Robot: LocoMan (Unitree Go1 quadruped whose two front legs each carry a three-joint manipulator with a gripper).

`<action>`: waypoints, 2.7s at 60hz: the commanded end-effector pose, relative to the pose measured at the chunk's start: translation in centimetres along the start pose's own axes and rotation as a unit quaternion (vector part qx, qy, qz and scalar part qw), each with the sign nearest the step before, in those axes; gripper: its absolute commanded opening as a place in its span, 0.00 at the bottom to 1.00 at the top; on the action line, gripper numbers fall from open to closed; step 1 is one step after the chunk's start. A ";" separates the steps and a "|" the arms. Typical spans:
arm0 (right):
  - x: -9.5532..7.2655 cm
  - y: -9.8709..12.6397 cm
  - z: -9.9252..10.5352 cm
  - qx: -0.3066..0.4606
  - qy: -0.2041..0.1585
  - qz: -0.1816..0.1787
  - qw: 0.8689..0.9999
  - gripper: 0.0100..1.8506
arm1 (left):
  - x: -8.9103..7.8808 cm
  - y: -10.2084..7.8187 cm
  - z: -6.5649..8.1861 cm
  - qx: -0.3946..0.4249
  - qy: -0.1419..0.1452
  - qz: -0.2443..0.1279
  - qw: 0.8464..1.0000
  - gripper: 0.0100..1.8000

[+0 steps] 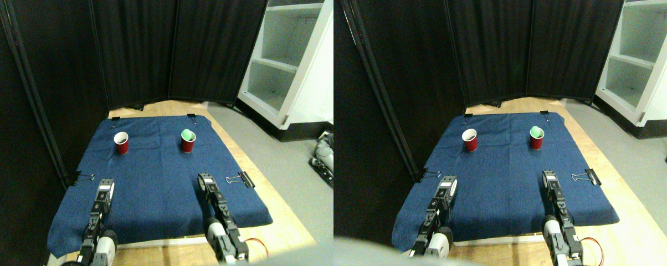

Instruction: Pour (bimanual)

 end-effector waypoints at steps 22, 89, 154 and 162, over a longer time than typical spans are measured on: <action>0.1 0.1 0.6 -0.007 -0.038 0.014 0.999 0.36 | 0.5 0.2 0.5 0.000 -0.021 -0.029 0.999 0.18; 6.5 -0.1 5.6 0.199 -0.134 0.025 0.971 0.37 | 7.7 0.3 3.9 -0.266 -0.069 0.069 0.959 0.37; 10.0 0.0 3.3 0.586 -0.099 -0.051 0.803 0.46 | 13.0 -0.2 0.4 -0.557 -0.096 0.160 0.809 0.49; 10.1 0.0 2.9 0.604 -0.083 -0.055 0.790 0.46 | 13.2 0.1 -0.1 -0.573 -0.103 0.174 0.794 0.52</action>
